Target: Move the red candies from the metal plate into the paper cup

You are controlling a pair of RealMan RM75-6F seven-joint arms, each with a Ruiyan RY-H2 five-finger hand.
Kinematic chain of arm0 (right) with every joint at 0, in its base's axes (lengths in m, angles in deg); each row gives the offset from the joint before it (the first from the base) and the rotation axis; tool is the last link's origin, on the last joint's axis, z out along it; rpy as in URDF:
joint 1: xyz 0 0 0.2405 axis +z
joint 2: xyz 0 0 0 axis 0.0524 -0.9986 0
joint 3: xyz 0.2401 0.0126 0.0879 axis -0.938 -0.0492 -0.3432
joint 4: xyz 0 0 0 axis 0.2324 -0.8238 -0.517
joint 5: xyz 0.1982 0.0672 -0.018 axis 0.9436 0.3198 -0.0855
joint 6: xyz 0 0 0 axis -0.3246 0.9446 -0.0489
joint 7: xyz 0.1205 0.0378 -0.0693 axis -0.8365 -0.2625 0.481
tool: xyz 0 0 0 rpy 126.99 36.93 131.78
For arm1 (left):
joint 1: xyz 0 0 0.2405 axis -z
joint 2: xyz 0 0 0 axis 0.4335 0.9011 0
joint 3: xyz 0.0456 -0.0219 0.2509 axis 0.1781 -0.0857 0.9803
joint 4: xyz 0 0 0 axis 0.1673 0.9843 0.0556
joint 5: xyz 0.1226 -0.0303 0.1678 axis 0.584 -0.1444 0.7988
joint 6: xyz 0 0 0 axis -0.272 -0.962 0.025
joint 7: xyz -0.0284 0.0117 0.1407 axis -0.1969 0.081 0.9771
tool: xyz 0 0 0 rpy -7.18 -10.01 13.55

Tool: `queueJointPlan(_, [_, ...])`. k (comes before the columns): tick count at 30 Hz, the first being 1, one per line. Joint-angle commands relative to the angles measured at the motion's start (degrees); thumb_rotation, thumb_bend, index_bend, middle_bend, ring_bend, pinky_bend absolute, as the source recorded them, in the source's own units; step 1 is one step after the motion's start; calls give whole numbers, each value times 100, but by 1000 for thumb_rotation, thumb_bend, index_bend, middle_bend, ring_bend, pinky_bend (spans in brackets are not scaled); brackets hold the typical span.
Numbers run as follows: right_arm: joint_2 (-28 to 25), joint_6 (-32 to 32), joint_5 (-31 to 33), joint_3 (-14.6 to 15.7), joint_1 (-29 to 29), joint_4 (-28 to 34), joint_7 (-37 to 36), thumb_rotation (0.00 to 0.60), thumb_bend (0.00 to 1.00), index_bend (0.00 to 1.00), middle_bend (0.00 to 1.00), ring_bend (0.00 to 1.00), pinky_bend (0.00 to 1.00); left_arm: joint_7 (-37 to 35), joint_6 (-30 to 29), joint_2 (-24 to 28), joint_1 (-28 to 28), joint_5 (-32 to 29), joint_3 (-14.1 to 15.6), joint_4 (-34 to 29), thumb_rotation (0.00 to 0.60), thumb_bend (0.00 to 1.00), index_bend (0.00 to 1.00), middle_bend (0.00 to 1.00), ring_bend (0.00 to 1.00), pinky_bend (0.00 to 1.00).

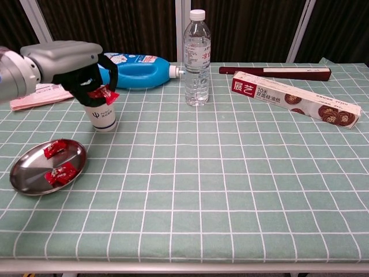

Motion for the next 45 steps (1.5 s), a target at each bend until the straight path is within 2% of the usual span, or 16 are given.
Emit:
queueJointPlan(1, [1, 0, 10, 1, -6, -6, -4, 600, 33, 0, 147, 0, 350, 27, 177, -96, 197, -419, -255, 368, 600, 416, 612, 961, 996, 1000])
queueJointPlan(9, [7, -24, 48, -11, 0, -27, -5, 600, 32, 0, 147, 0, 350, 297, 412, -64, 321, -902, -165, 578, 600, 413, 569, 953, 996, 1000])
queueJointPlan(16, [5, -24, 46, -11, -3, -26, -16, 600, 33, 0, 147, 0, 350, 547, 331, -58, 382, -994, -44, 612, 600, 414, 529, 946, 996, 1000])
queueJointPlan(33, [6, 12, 13, -9, -16, -23, -40, 600, 33, 0, 155, 6, 358, 1182, 305, 100, 542, -1356, 252, 324, 600, 419, 447, 930, 990, 1000])
queueJointPlan(41, [8, 30, -13, -14, -15, -31, -62, 600, 33, 0, 156, 6, 358, 1074, 19, 327, 415, -1226, 292, -80, 600, 422, 306, 917, 985, 1000])
queueJointPlan(45, [3, 38, -14, -19, -17, -41, -78, 600, 33, 0, 156, 6, 358, 590, -354, 606, 140, -877, 209, -472, 600, 422, 275, 905, 978, 1000])
